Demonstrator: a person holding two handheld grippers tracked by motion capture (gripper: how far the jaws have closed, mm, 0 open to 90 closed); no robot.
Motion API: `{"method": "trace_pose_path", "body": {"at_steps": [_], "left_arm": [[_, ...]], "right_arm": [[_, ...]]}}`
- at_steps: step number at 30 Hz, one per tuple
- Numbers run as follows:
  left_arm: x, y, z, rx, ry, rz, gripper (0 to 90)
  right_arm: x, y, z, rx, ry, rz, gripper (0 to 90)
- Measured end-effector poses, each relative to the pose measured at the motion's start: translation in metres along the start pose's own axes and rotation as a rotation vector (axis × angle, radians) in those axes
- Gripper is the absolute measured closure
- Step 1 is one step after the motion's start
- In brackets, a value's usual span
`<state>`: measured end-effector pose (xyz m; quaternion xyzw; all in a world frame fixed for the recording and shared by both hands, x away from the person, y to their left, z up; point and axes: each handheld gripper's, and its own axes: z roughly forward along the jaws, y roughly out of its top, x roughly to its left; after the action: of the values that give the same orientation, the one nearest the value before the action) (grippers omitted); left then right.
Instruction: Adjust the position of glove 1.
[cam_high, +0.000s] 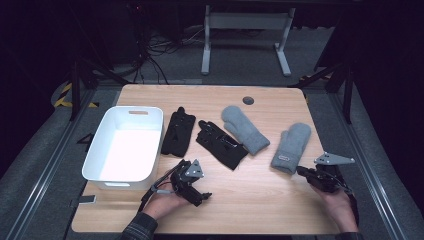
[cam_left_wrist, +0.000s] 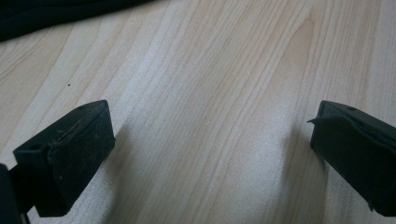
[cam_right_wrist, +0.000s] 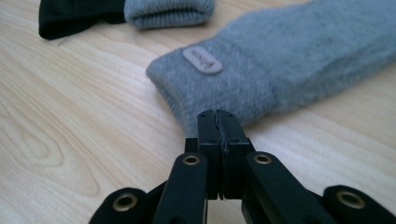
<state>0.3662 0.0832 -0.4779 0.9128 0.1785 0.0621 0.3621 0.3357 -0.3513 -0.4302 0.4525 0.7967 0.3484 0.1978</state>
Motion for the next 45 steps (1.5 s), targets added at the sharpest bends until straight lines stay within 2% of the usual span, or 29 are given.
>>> {"method": "trace_pose_path", "body": {"at_steps": [8, 11, 17, 22, 27, 30, 38, 45], "left_arm": [[0.000, 0.000, 0.000, 0.000, 0.000, 0.000, 0.1], [0.000, 0.000, 0.000, 0.001, -0.001, 0.001, 0.1], [0.000, 0.000, 0.000, 0.001, 0.002, 0.001, 0.1], [0.001, 0.000, 0.000, -0.001, -0.003, 0.002, 0.3], [0.001, 0.000, 0.000, -0.001, -0.002, 0.002, 0.4], [0.001, 0.000, 0.000, 0.000, -0.001, 0.004, 0.3], [0.001, 0.000, 0.000, 0.000, 0.000, 0.002, 0.3], [0.001, 0.000, 0.000, 0.000, 0.000, 0.002, 0.3]], "right_arm": [[-0.009, 0.027, 0.007, -0.044, 0.012, -0.012, 90.0], [-0.010, 0.034, 0.014, -0.039, 0.013, -0.026, 90.0], [-0.018, 0.044, 0.025, -0.041, 0.007, -0.019, 90.0], [-0.021, 0.047, 0.039, -0.025, 0.042, -0.021, 90.0], [-0.017, 0.045, 0.051, 0.029, 0.033, -0.037, 90.0], [-0.015, 0.044, 0.052, 0.036, 0.041, -0.040, 90.0], [0.004, 0.039, 0.048, 0.046, 0.098, -0.084, 90.0], [0.021, 0.032, 0.041, 0.054, 0.137, -0.094, 90.0]]}}
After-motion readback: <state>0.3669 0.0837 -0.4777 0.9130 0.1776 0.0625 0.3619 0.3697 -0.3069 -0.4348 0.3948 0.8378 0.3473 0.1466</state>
